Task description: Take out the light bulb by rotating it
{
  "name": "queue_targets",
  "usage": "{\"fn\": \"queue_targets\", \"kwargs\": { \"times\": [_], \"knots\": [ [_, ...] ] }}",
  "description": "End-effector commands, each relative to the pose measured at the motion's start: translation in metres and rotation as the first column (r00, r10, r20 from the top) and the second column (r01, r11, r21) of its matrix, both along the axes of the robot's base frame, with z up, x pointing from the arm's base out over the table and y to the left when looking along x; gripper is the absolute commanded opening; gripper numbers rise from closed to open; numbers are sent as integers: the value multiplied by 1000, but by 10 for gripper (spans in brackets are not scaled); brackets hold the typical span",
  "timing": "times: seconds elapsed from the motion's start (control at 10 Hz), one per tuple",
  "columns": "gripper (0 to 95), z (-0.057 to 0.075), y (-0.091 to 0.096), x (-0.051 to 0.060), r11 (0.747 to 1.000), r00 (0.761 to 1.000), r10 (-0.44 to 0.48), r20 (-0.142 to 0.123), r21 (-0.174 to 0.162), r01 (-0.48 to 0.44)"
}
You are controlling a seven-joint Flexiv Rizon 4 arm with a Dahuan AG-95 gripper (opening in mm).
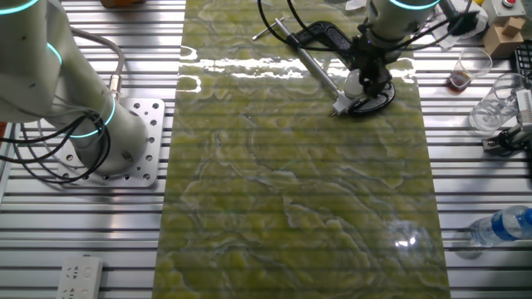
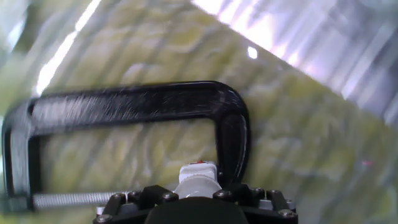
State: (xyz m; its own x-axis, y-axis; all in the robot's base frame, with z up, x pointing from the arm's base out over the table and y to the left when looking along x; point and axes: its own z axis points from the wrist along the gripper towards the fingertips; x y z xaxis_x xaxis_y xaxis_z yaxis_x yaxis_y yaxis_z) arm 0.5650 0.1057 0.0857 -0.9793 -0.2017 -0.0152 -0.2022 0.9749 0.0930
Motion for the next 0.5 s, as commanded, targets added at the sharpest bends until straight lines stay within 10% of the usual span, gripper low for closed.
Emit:
{"fn": "queue_targets", "kwargs": {
  "times": [0.1,0.5],
  "knots": [
    [570,0,-4,1,988,988,-152,-7,9,152],
    [570,-3,-6,1,988,988,-156,0,6,156]
  ]
}}
